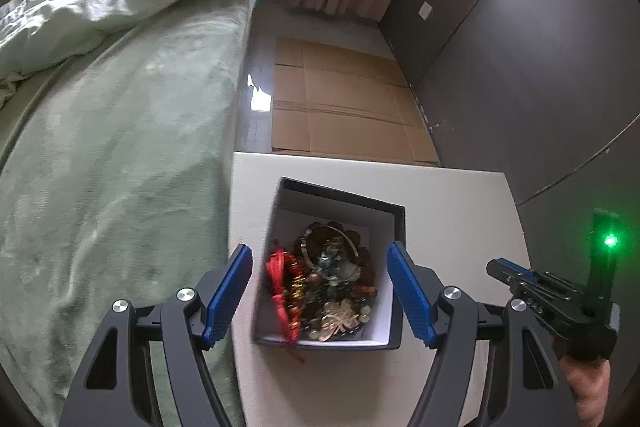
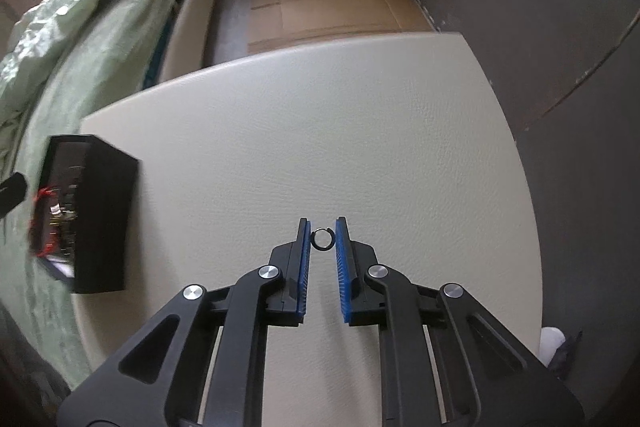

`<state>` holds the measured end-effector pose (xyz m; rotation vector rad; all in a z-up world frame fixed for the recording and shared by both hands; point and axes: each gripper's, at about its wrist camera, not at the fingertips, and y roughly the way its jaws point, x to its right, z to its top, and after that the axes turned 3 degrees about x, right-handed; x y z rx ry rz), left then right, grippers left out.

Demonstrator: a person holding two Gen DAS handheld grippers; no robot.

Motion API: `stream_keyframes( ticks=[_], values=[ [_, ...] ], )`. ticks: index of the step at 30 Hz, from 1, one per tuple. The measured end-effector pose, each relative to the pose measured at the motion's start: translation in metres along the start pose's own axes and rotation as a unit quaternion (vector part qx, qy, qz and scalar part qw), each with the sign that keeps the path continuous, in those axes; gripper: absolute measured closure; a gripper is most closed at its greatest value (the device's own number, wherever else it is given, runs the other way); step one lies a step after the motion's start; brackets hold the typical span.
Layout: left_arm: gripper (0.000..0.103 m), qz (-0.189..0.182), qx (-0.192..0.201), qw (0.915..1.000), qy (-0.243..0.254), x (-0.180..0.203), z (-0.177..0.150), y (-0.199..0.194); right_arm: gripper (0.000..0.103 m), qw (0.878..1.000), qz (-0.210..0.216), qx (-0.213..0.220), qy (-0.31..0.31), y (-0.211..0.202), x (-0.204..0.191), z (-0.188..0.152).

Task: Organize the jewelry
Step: 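Open the left gripper over the box while the right grasps the small silver ring, then carry the small ring into the box with the right gripper and release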

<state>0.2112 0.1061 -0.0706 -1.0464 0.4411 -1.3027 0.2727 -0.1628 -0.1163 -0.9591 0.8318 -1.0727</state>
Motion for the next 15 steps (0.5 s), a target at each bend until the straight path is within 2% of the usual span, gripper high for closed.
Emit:
stream_keyframes(
  ticks=[7, 15],
  values=[
    [0.025, 0.002, 0.019, 0.9997, -0.014, -0.023, -0.004, -0.031, 0.09, 0.998, 0.04, 0.032, -0.033, -0.043, -0.051, 0.007],
    [0.01, 0.007, 0.04, 0.9989, -0.022, -0.049, -0.012, -0.064, 0.09, 0.994, 0.057, 0.052, -0.073, -0.071, -0.109, 0.011]
  ],
)
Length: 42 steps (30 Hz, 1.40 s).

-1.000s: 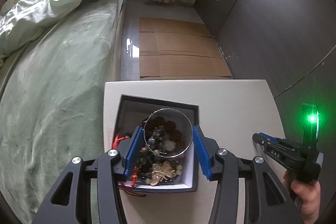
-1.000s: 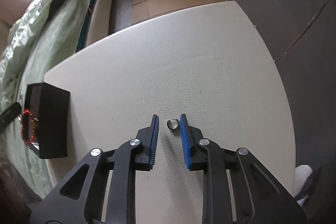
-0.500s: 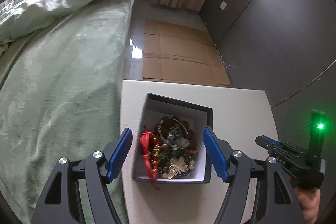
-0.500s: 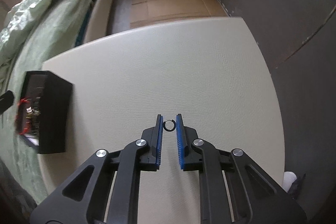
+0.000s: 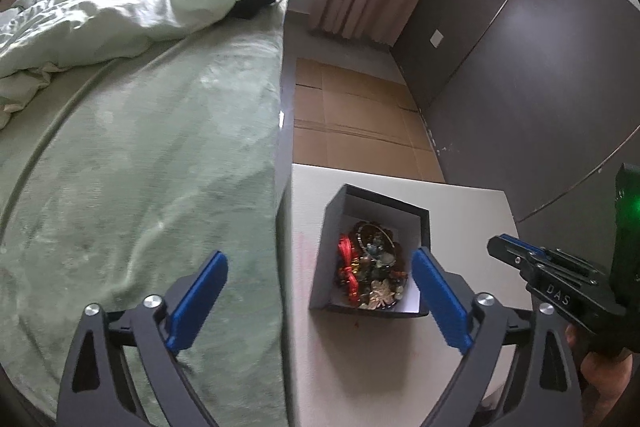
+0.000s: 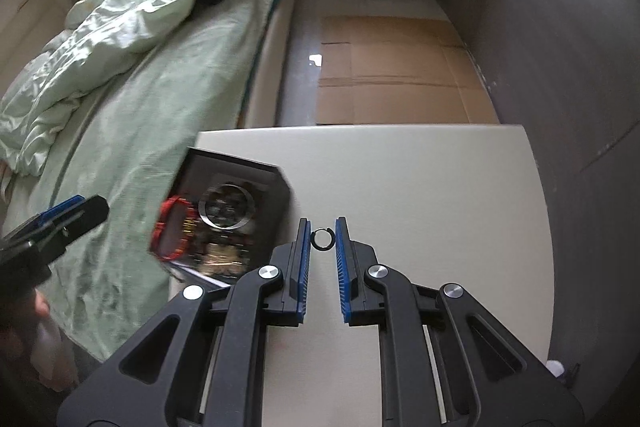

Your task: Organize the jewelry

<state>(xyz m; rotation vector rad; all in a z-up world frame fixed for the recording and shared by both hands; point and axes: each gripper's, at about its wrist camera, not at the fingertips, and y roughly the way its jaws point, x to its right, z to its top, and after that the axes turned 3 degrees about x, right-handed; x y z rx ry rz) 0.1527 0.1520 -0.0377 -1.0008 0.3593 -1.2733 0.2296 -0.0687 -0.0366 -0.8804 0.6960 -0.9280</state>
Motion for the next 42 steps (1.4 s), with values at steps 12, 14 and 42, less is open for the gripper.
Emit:
stream_keyframes(
  ticks=[12, 14, 42],
  values=[
    [0.008, -0.001, 0.015, 0.9999, -0.007, -0.025, -0.005, -0.03, 0.057, 0.999, 0.043, 0.02, 0.005, -0.006, -0.046, 0.016],
    [0.008, -0.003, 0.018, 0.9998, -0.004, -0.024, -0.007, -0.036, 0.012, 0.998, 0.038, 0.036, 0.017, -0.014, -0.043, 0.014],
    [0.008, 0.01, 0.117, 0.9887, 0.094, 0.063, -0.06, -0.161, 0.007, 0.991, 0.044, 0.097, 0.086, -0.149, 0.031, -0.081]
  ],
)
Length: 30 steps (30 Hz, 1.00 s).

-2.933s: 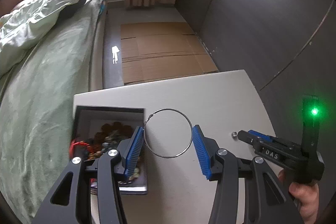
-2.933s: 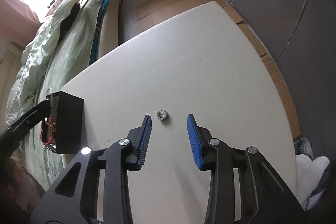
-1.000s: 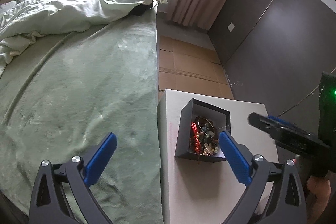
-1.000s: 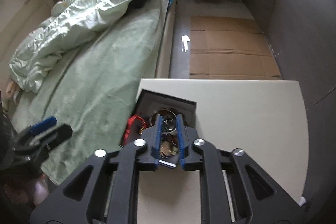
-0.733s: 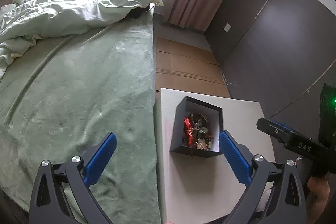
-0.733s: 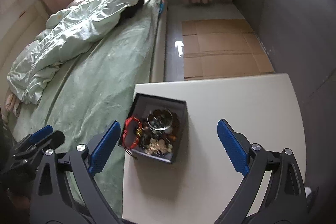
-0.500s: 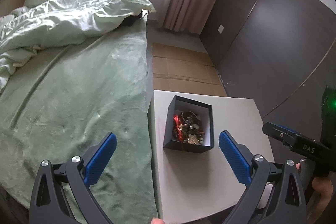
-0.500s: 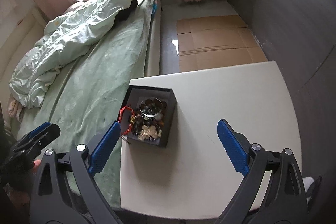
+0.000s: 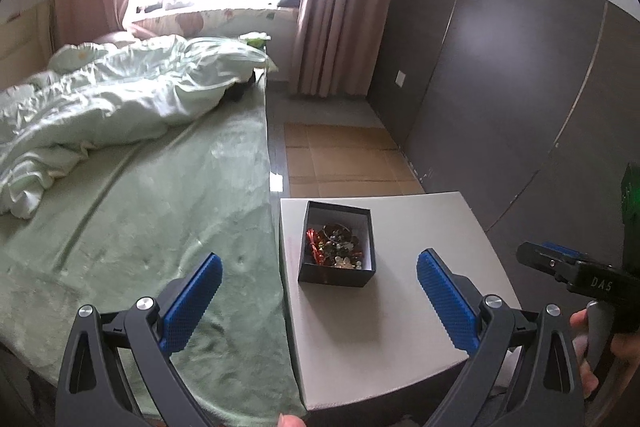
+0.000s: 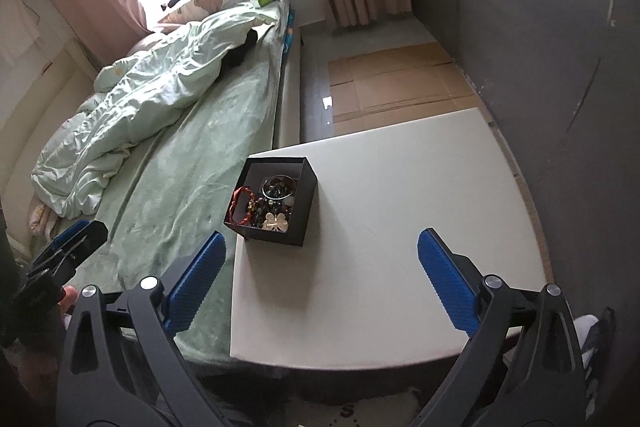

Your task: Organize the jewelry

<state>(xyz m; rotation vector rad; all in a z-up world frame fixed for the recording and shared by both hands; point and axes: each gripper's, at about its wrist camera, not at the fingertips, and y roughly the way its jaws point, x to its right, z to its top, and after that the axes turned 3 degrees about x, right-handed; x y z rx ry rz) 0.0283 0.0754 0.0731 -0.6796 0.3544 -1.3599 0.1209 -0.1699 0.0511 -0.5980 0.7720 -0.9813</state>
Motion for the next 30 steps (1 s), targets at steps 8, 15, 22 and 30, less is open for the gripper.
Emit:
stream_keyframes(
  ticks=[8, 15, 22, 30],
  values=[
    [0.008, -0.002, 0.036, 0.9993, 0.013, 0.017, -0.014, -0.052, 0.005, 0.999, -0.001, 0.035, 0.002, -0.053, 0.008, -0.022],
    [0.008, 0.001, 0.055, 0.9983, 0.02, 0.028, -0.035, -0.085, 0.005, 0.998, -0.008, 0.064, 0.0, -0.092, 0.015, -0.04],
    [0.008, 0.005, 0.067, 0.9971, 0.036, 0.037, -0.056, -0.111, 0.005, 0.996, -0.015, 0.084, -0.004, -0.12, 0.02, -0.068],
    [0.008, 0.01, 0.091, 0.9949, 0.041, 0.037, -0.081, -0.142, 0.005, 0.994, -0.024, 0.106, 0.001, -0.142, 0.028, -0.104]
  ],
)
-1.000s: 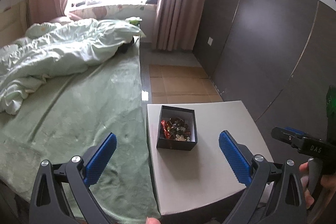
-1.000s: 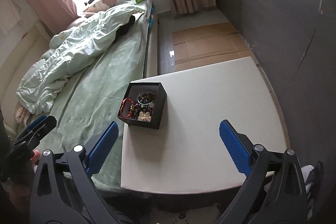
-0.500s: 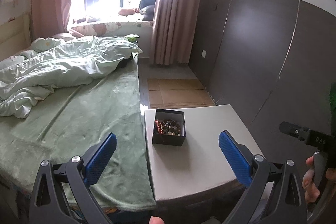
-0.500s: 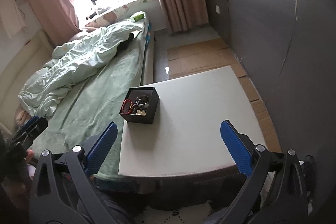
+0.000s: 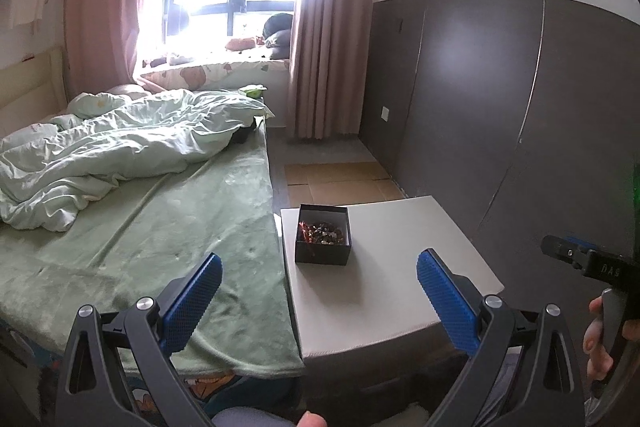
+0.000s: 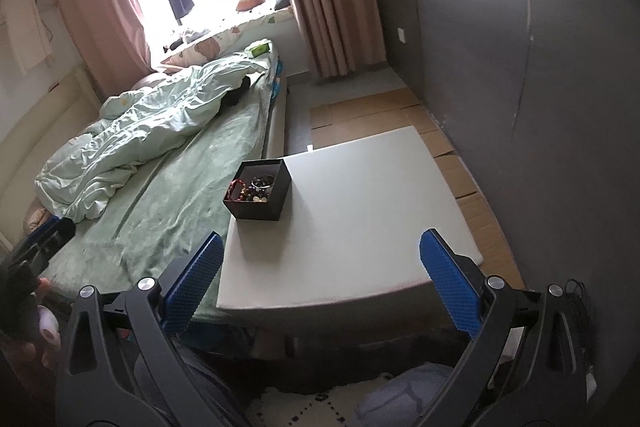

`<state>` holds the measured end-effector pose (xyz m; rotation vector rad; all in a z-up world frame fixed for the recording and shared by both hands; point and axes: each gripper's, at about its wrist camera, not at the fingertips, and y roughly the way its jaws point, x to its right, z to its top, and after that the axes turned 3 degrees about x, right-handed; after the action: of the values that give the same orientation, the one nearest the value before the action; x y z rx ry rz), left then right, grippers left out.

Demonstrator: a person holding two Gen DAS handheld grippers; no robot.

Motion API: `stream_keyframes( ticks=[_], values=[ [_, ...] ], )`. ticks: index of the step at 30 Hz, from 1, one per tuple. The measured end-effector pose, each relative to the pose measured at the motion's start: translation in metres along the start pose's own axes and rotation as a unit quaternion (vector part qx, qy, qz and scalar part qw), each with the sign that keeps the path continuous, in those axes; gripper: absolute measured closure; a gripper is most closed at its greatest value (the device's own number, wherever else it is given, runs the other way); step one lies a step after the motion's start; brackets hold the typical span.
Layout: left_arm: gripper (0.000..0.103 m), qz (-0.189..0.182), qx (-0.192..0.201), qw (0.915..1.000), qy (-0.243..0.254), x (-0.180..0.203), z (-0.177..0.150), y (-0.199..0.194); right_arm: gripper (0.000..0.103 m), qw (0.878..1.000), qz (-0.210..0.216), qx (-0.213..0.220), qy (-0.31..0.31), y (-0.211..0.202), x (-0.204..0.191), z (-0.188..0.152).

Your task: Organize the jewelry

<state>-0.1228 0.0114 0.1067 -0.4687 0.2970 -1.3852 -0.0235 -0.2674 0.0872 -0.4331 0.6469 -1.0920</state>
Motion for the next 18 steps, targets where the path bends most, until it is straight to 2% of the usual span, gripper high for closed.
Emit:
stream_keyframes(
  ticks=[8, 18],
  values=[
    [0.008, 0.009, 0.013, 0.9999, -0.001, -0.001, -0.016, -0.02, 0.005, 1.0, -0.012, 0.024, -0.003, -0.021, 0.007, -0.023],
    [0.008, 0.013, 0.017, 0.9998, -0.002, -0.001, -0.025, -0.024, 0.005, 0.999, -0.008, 0.029, -0.017, -0.021, 0.004, -0.037]
  ],
)
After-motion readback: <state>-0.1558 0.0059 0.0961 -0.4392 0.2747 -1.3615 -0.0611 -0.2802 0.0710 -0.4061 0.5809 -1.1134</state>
